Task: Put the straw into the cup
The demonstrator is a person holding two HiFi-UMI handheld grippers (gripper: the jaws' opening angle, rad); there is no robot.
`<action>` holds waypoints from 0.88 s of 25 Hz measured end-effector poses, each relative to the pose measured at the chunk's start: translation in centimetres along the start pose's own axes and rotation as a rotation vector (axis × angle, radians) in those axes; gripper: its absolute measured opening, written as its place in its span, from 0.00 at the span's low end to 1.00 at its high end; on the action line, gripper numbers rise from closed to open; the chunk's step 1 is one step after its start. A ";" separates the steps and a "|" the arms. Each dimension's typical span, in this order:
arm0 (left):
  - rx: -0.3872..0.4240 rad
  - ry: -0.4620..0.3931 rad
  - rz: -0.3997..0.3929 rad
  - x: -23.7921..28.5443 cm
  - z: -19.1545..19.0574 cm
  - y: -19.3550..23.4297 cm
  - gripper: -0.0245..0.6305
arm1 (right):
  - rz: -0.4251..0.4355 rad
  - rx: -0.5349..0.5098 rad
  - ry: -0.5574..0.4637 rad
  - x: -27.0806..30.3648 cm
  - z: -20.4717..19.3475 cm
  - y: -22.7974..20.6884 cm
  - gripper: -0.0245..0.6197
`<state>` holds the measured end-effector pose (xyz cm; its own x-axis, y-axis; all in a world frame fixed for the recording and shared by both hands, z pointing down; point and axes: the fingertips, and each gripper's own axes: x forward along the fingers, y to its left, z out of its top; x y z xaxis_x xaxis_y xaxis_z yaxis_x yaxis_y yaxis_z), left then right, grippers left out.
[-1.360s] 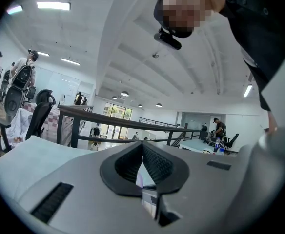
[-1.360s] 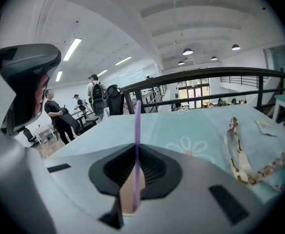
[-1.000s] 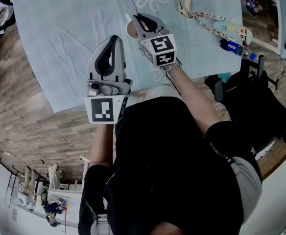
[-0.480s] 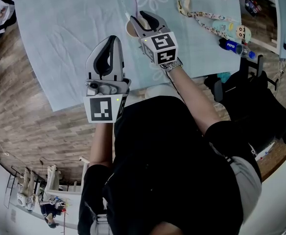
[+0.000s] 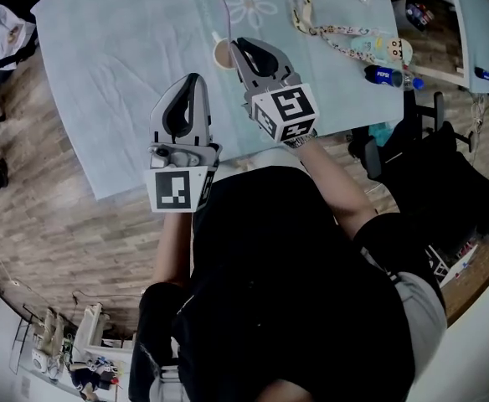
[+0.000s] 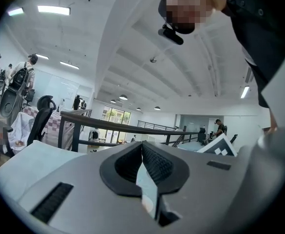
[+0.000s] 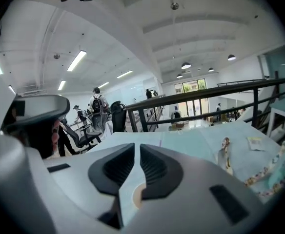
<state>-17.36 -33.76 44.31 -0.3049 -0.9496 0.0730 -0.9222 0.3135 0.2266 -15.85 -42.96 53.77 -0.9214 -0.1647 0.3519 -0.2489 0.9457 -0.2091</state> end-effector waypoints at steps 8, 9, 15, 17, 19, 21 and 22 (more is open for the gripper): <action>0.009 0.003 -0.057 -1.9 -0.1 -1.9 0.06 | 0.033 -0.046 -0.082 -3.7 3.9 3.5 0.05; 0.010 0.000 -0.067 -2.1 0.1 -2.2 0.06 | 0.038 -0.049 -0.094 -4.3 4.5 3.9 0.05; 0.013 -0.077 -0.139 -4.2 3.6 -4.3 0.06 | 0.067 -0.090 -0.191 -9.7 9.2 7.0 0.05; 0.020 -0.097 -0.149 -5.1 4.7 -4.6 0.06 | 0.072 -0.089 -0.224 -11.5 10.2 8.0 0.05; 0.031 -0.110 -0.155 -6.1 5.3 -4.7 0.06 | 0.066 -0.089 -0.244 -13.0 10.5 8.8 0.05; 0.039 -0.114 -0.156 -7.2 5.5 -4.7 0.06 | 0.056 -0.093 -0.252 -14.2 10.4 9.5 0.05; 0.040 -0.112 -0.154 -7.8 5.5 -4.5 0.06 | 0.052 -0.089 -0.254 -14.7 10.2 9.8 0.05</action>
<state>-12.12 -27.76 37.41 -0.1817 -0.9809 -0.0691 -0.9680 0.1661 0.1882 -7.83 -34.11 37.27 -0.9803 -0.1702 0.1000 -0.1829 0.9737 -0.1359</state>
